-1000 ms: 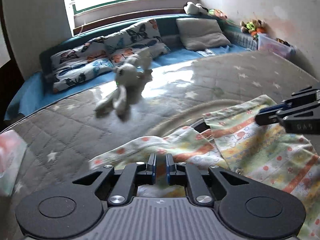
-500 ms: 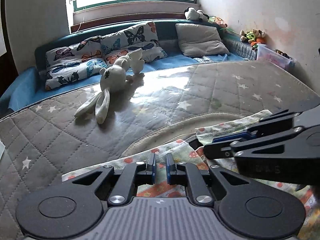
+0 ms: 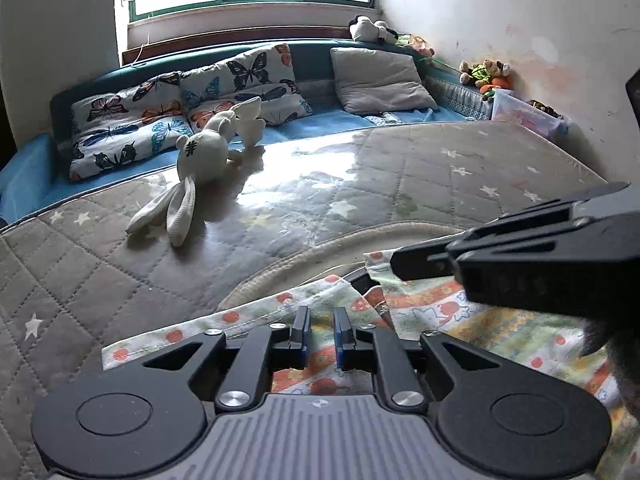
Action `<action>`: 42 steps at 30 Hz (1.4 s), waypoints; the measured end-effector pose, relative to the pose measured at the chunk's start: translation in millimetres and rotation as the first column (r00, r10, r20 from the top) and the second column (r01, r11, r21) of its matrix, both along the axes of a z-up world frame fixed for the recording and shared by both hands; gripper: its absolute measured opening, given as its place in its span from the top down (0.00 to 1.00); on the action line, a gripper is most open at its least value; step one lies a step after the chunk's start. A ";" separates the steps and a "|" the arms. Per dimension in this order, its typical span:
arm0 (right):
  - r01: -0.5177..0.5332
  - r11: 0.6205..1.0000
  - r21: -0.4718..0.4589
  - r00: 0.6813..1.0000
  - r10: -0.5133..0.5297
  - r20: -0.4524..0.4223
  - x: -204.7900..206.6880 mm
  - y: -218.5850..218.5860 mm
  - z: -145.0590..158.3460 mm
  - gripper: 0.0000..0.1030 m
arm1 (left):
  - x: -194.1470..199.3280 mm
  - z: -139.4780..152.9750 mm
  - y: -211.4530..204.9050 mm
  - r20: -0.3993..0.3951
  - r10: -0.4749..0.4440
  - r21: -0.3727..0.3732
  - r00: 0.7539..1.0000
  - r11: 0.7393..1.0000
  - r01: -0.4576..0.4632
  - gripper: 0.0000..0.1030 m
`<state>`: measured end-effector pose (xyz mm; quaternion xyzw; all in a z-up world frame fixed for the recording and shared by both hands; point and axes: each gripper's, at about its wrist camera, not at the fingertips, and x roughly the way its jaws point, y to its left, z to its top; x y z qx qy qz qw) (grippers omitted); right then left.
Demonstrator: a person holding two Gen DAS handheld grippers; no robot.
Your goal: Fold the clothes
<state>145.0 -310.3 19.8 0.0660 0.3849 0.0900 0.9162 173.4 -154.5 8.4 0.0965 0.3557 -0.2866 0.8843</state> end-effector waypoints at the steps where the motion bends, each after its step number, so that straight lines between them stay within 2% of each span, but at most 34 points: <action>1: -0.008 1.000 0.003 1.000 0.008 -0.011 1.4 1.1 -2.3 0.96 | -0.4 0.2 -0.2 -0.002 -0.001 -0.001 1.000 1.000 0.001 0.86; 2: -0.018 1.000 0.008 1.000 0.018 -0.024 3.1 2.4 -5.2 0.93 | -0.9 0.1 0.4 0.000 0.000 -0.001 1.000 1.000 0.000 0.86; 6: -0.017 1.000 -0.001 0.999 0.017 -0.032 4.1 5.6 -13.0 0.91 | -2.9 -0.2 3.5 0.001 -0.003 -0.002 1.000 1.000 0.003 0.86; 11: -0.005 0.999 -0.037 1.000 0.004 -0.028 2.7 9.0 -13.6 1.00 | -2.9 -0.6 3.9 0.002 -0.005 -0.006 1.000 1.000 0.005 0.86; 16: -0.023 0.999 0.039 1.000 0.022 0.012 -4.4 -0.3 -3.8 1.00 | -2.6 -1.5 3.8 0.006 -0.007 -0.011 1.000 1.000 0.007 0.84; 18: -0.044 0.998 0.035 0.999 0.044 0.005 -2.8 4.1 -4.0 1.00 | -2.7 -1.5 4.3 0.002 -0.003 -0.015 1.000 1.000 0.003 0.84; 21: -0.062 0.998 0.019 0.998 0.063 -0.027 -1.2 9.7 -5.8 0.98 | -6.0 2.7 9.8 0.000 0.017 -0.009 1.000 1.000 -0.017 0.83; 25: -0.104 0.994 -0.026 0.993 0.102 -0.051 -14.9 14.5 -0.2 0.91 | -18.1 11.9 29.0 0.006 0.050 -0.017 0.999 0.999 -0.050 0.75; 30: -0.169 0.980 -0.101 0.985 0.163 -0.065 -51.9 22.5 6.9 0.87 | -55.8 22.6 53.3 0.015 0.050 -0.009 0.999 0.999 -0.050 0.75; 32: -0.193 0.974 -0.116 0.980 0.185 -0.073 -67.5 25.1 7.3 0.80 | -76.0 25.2 63.9 0.018 0.047 -0.010 0.999 0.999 -0.046 0.75; 34: -0.213 0.969 -0.128 0.976 0.205 -0.076 -83.4 28.4 6.7 0.79 | -97.9 26.6 74.3 0.030 0.045 -0.005 0.999 0.999 -0.045 0.75; 39: -0.257 0.957 -0.131 0.965 0.248 -0.083 -124.5 40.3 3.3 0.78 | -150.1 22.0 103.6 0.048 0.099 0.005 0.994 0.995 -0.100 0.75; 42: -0.278 0.949 -0.147 0.960 0.270 -0.073 -144.0 49.0 1.3 0.73 | -176.1 17.9 124.5 0.053 0.163 0.011 0.985 0.986 -0.164 0.75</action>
